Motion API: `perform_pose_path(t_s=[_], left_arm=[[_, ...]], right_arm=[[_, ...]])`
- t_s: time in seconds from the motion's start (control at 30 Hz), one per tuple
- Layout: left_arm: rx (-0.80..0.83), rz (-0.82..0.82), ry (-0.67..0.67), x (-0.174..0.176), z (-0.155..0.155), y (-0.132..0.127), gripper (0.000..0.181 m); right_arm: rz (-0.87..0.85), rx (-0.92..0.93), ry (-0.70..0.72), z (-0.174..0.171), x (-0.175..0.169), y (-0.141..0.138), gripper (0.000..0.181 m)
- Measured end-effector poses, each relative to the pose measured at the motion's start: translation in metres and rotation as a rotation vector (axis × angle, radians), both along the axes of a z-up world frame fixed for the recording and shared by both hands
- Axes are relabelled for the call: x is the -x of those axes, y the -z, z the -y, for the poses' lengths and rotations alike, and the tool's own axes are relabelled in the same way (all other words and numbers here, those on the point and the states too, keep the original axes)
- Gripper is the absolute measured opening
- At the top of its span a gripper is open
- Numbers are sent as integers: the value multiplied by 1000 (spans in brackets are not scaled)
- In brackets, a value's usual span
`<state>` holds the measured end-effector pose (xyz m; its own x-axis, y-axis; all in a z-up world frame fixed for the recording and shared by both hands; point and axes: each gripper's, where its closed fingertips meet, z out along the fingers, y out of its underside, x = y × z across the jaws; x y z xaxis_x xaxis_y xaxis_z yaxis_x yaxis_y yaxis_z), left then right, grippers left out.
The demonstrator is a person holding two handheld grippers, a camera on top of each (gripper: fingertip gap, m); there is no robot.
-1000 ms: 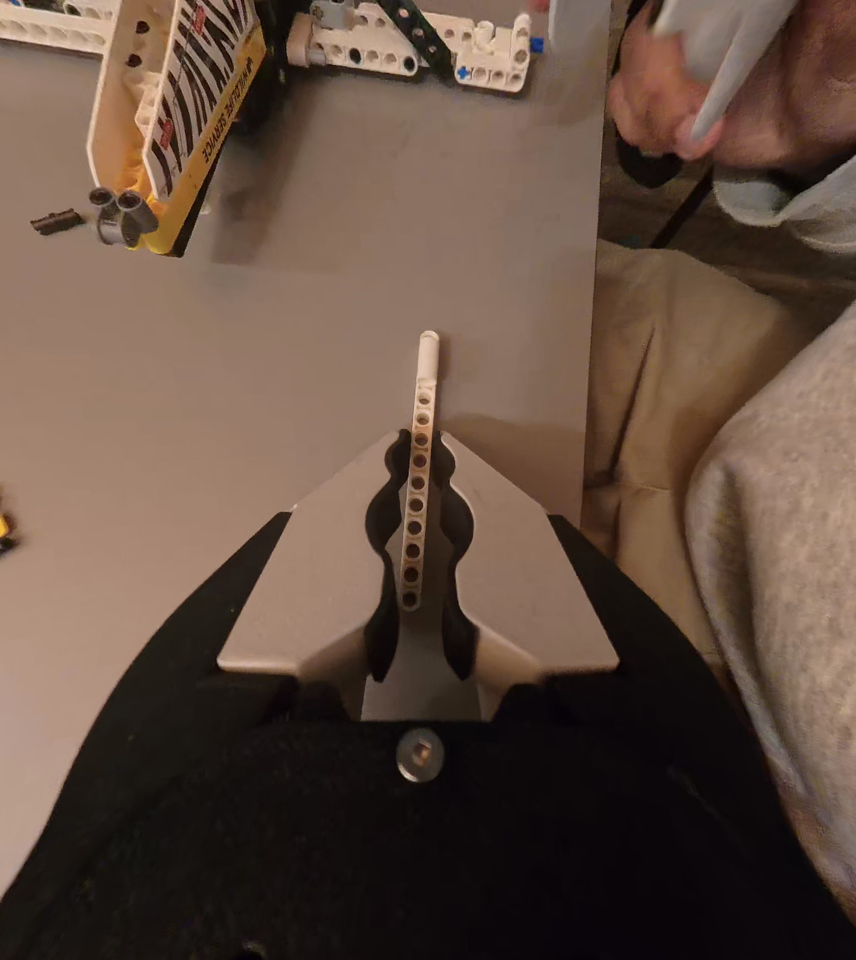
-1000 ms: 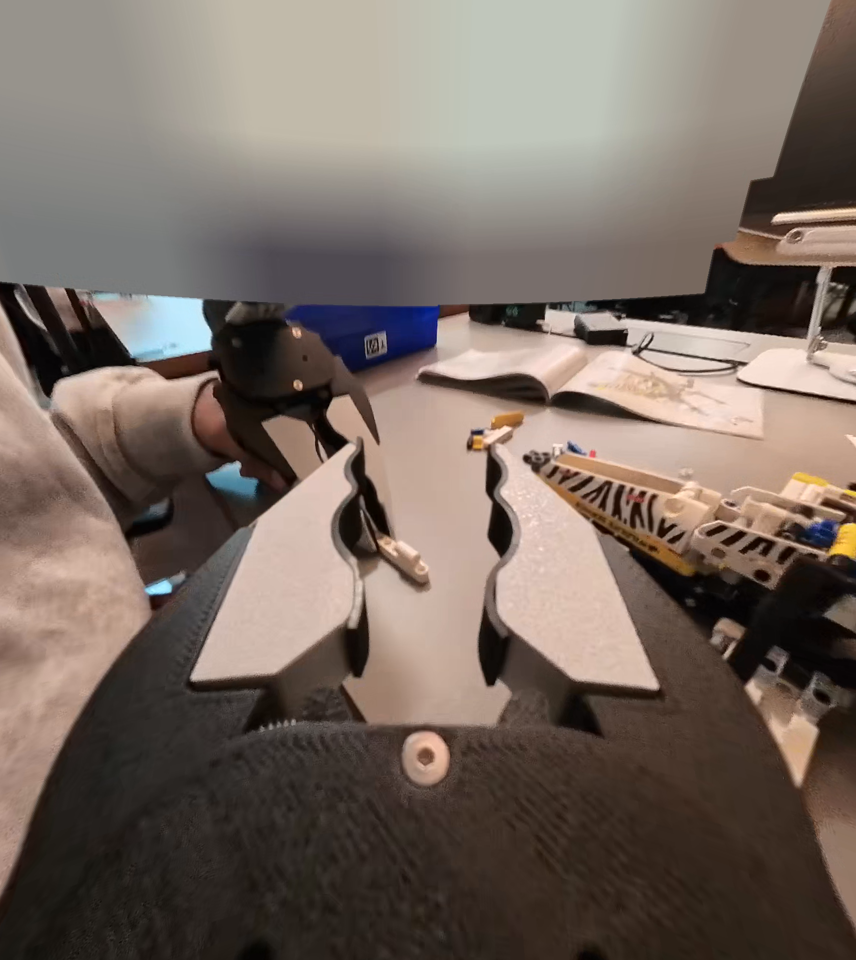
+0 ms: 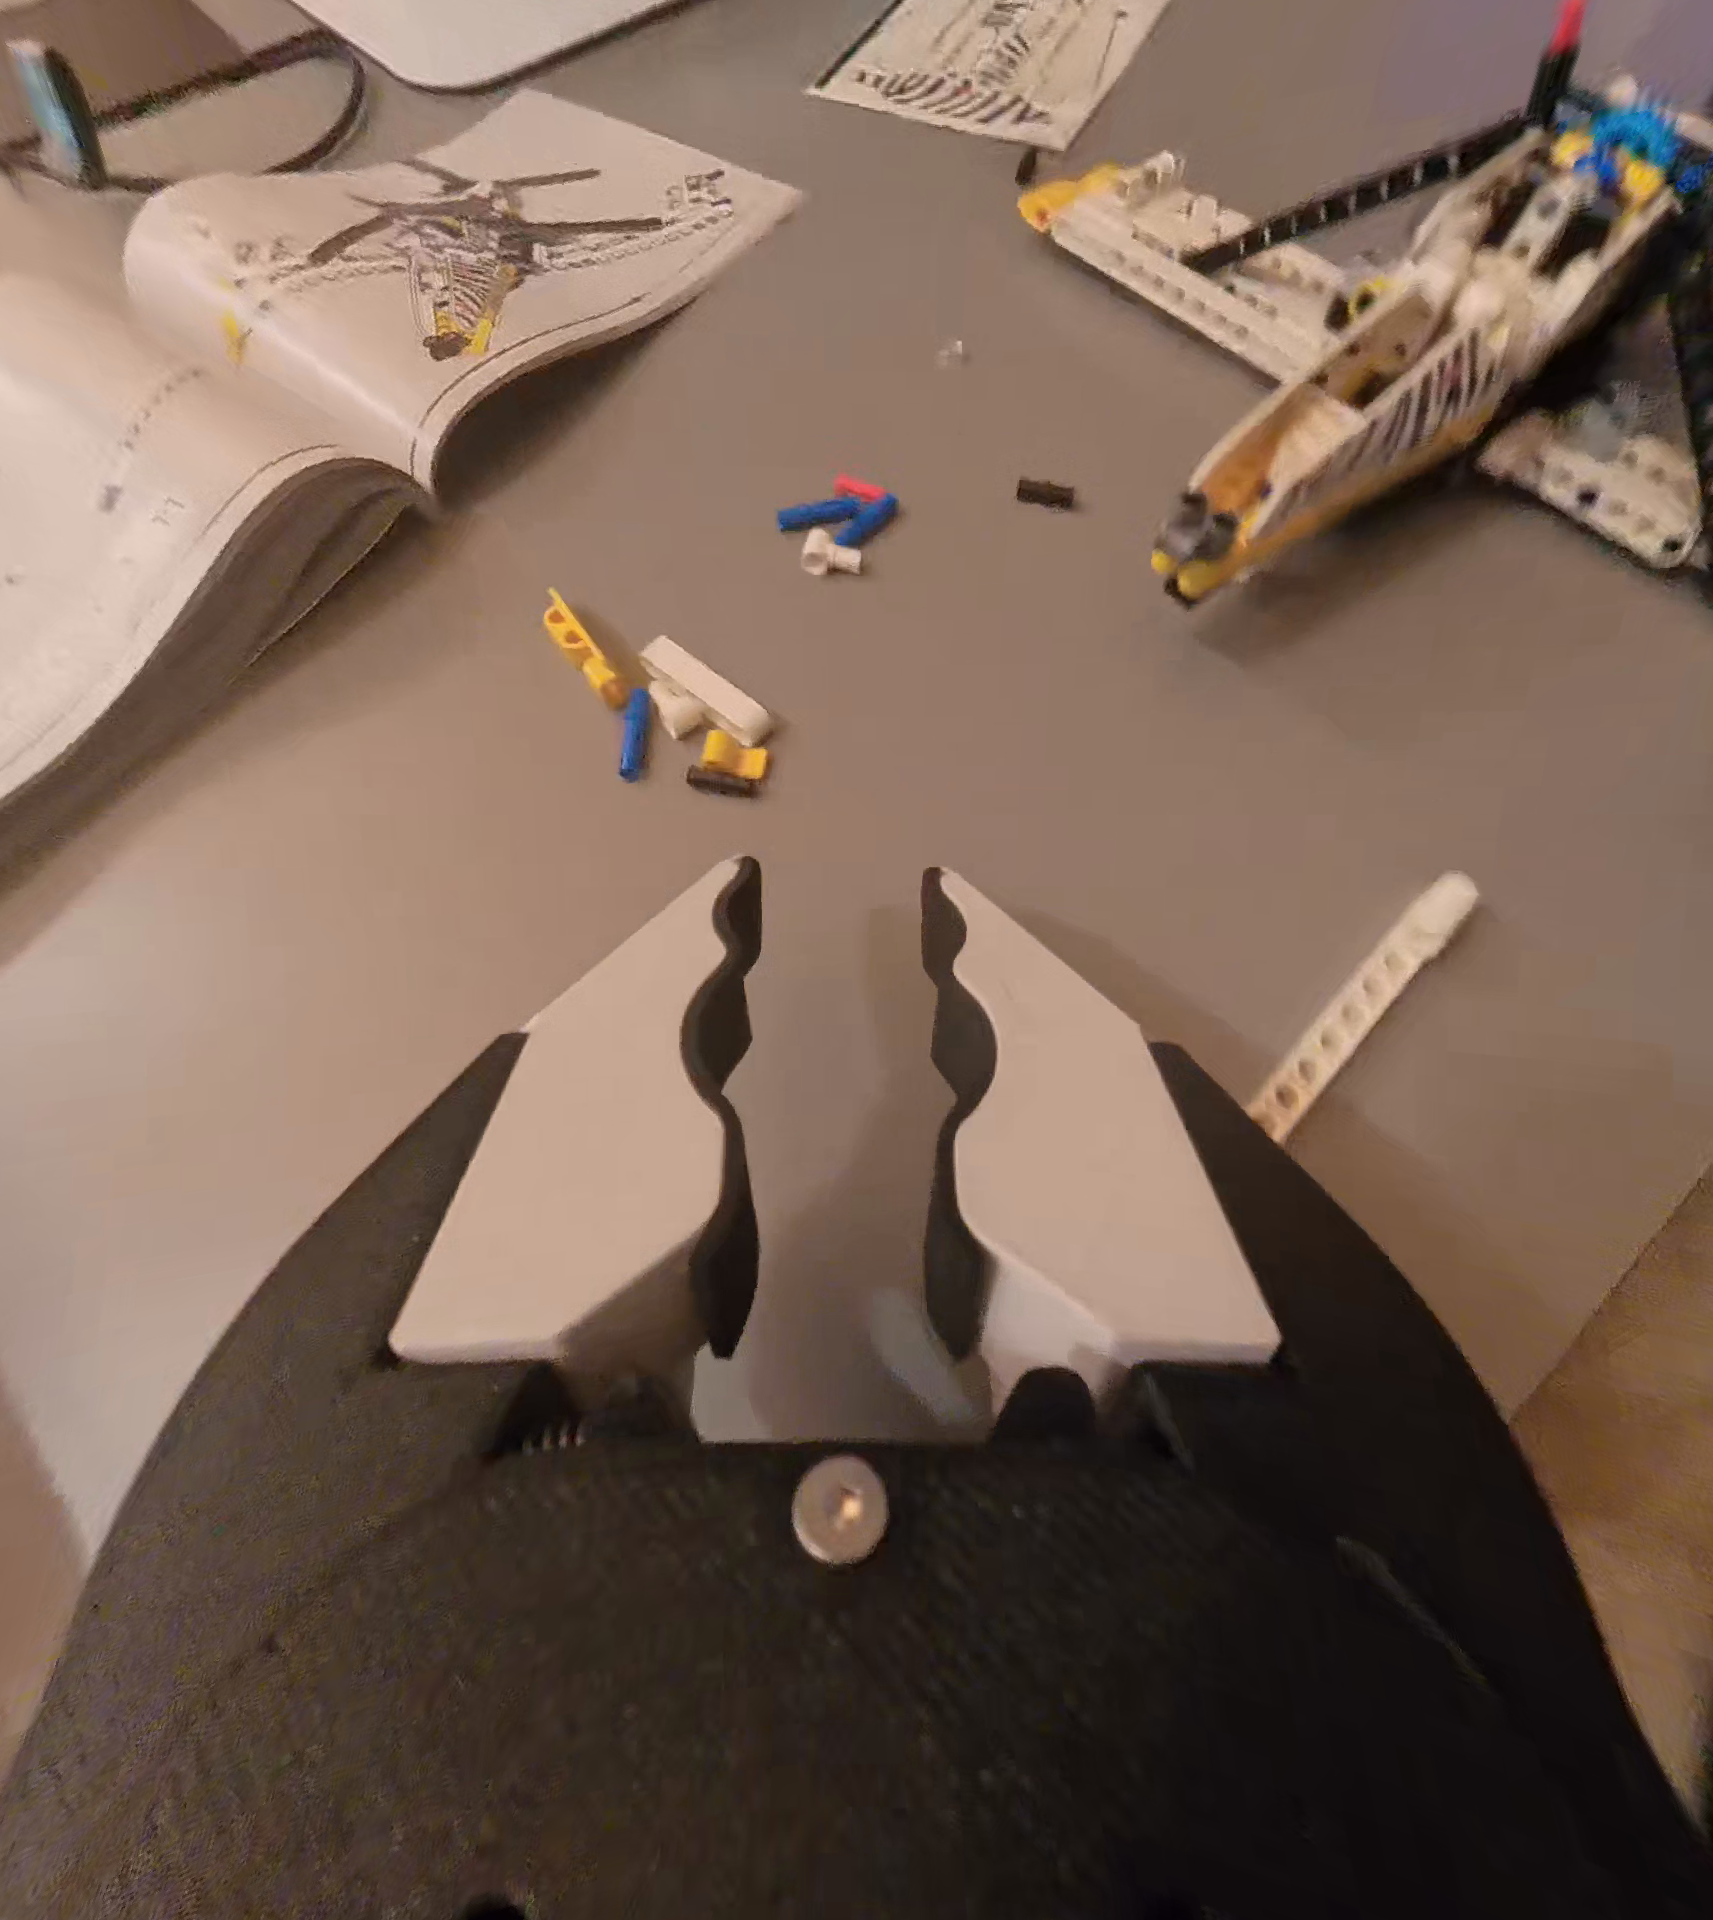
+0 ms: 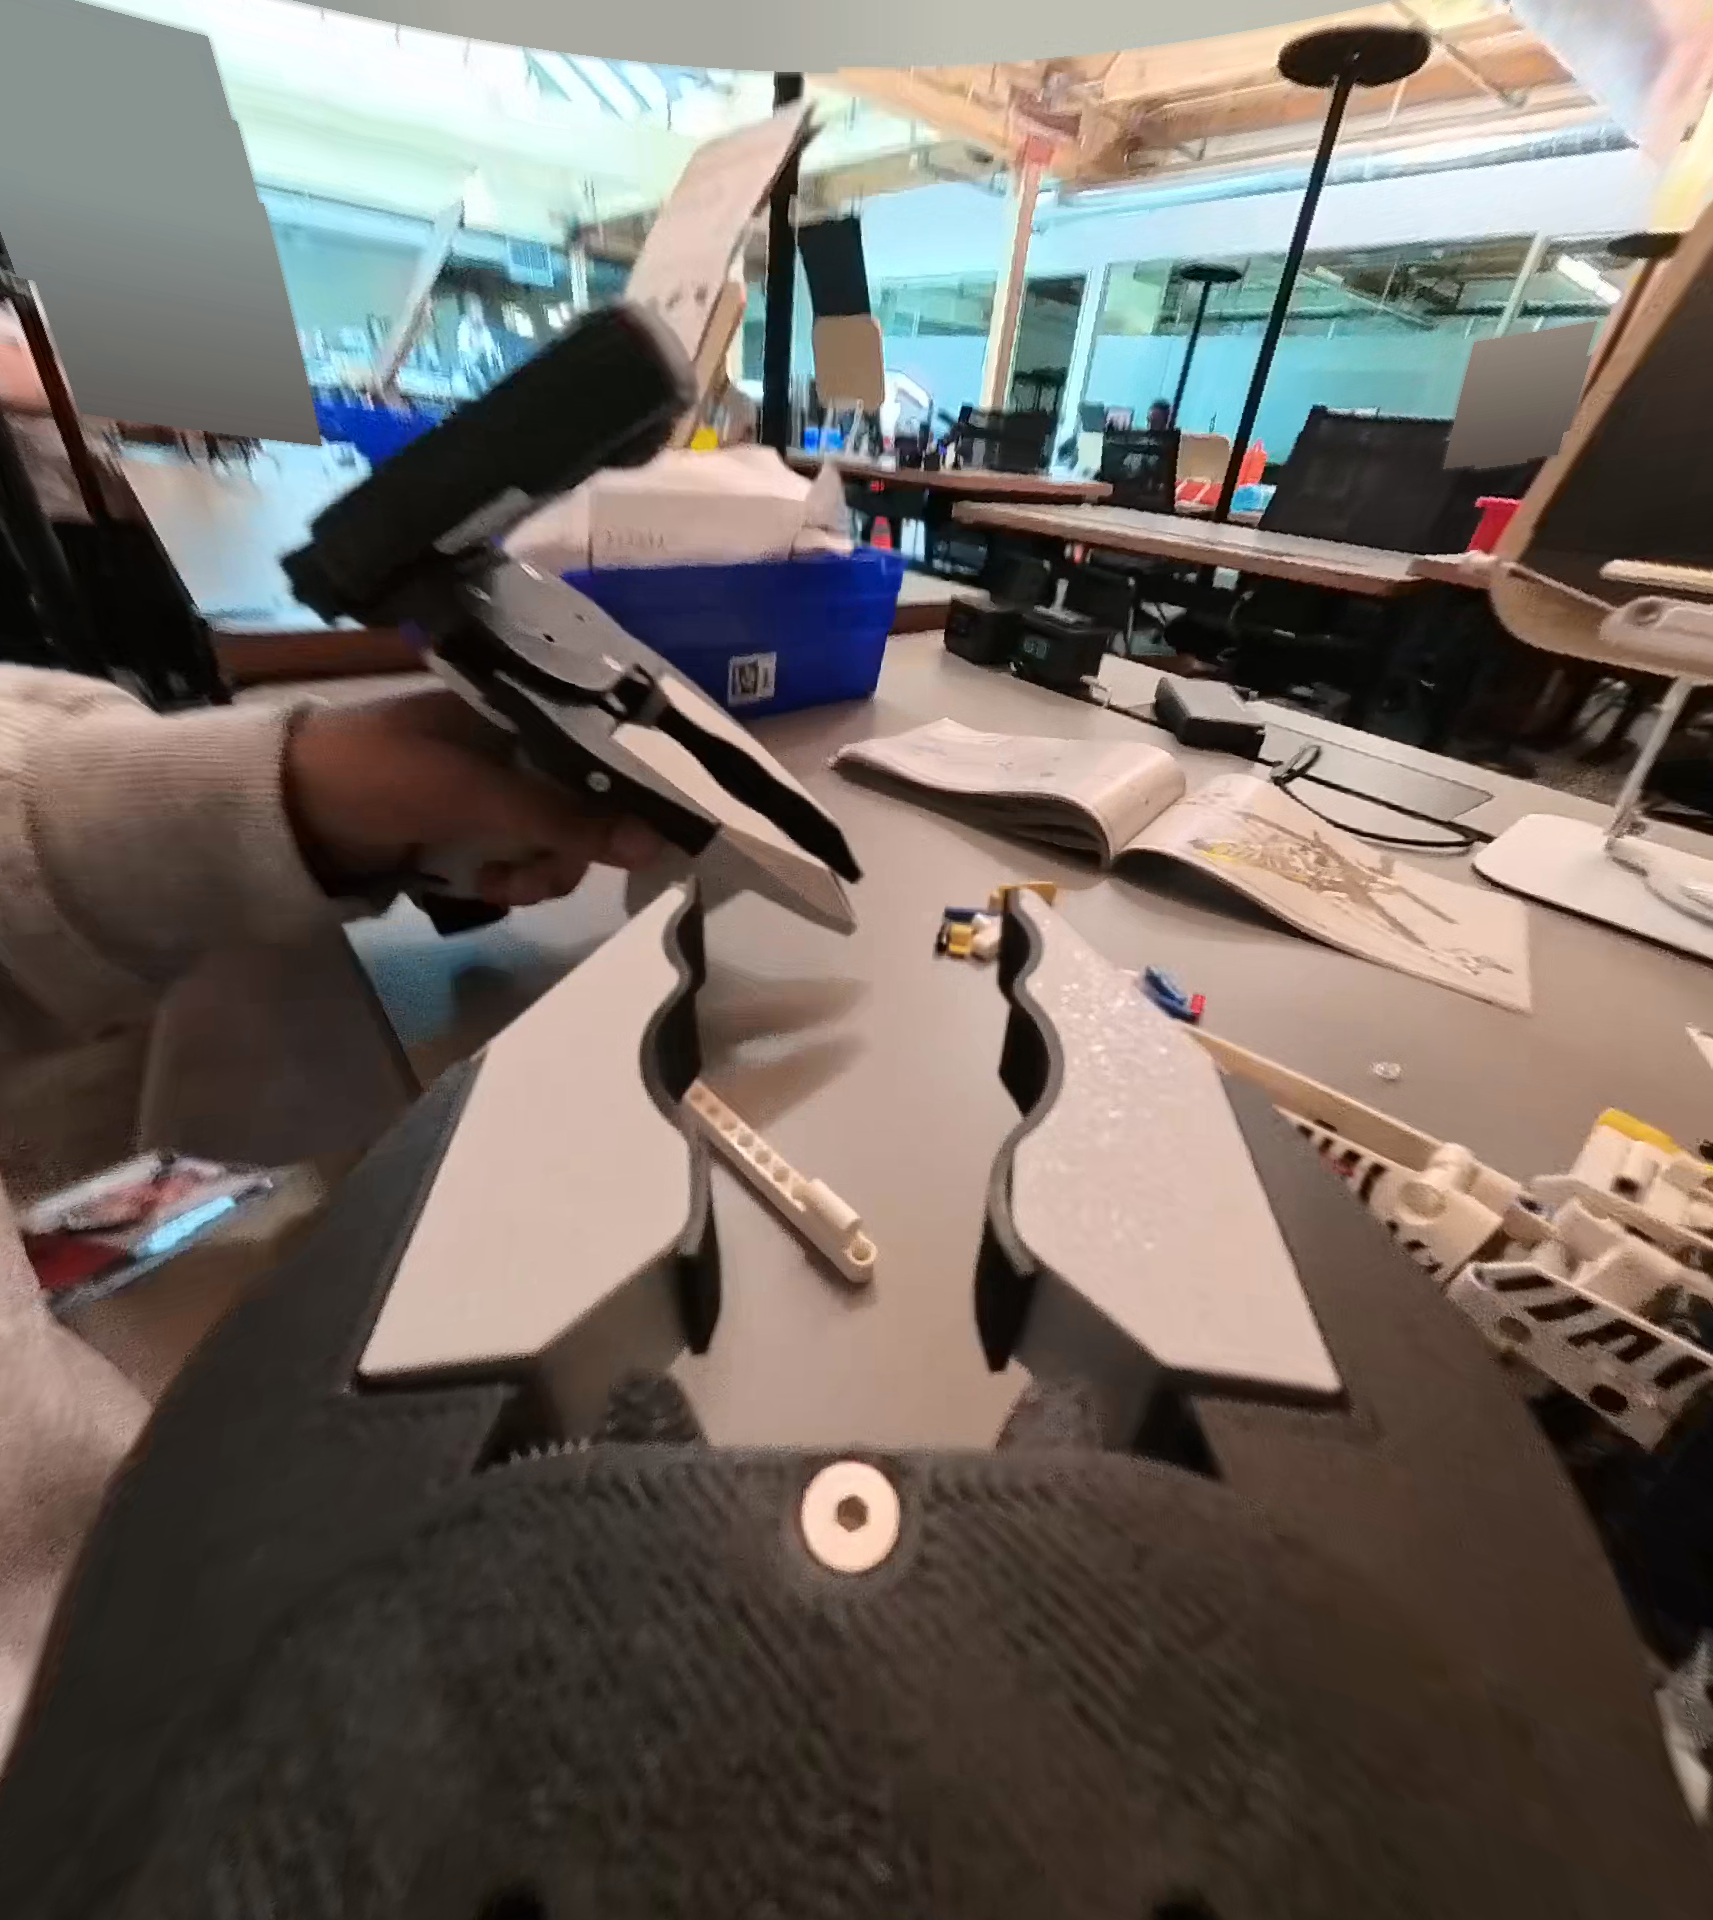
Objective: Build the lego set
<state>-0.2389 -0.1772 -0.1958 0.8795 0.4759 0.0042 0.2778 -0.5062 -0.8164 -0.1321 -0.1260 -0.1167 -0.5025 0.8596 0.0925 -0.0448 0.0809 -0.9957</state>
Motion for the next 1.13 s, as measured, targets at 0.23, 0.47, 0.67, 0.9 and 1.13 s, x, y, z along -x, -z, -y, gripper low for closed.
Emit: perform_pose_path(t_s=[0.23,0.47,0.67,0.9,1.13], left_arm=[[-9,106,-7,40,-57,-3,35],[92,118,41,61,-86,23,21],[109,123,153,54,-97,28,14],[62,44,166,30,-73,14,14],[-716,570,315,-59,-14,-82,13]], right_arm=[[-97,66,89,-25,-6,-13,0],[17,385,17,-54,2,-18,0],[132,724,-181,-64,5,-19,0],[58,431,-124,-29,-10,-15,1],[-40,29,10,5,-9,-10,31]])
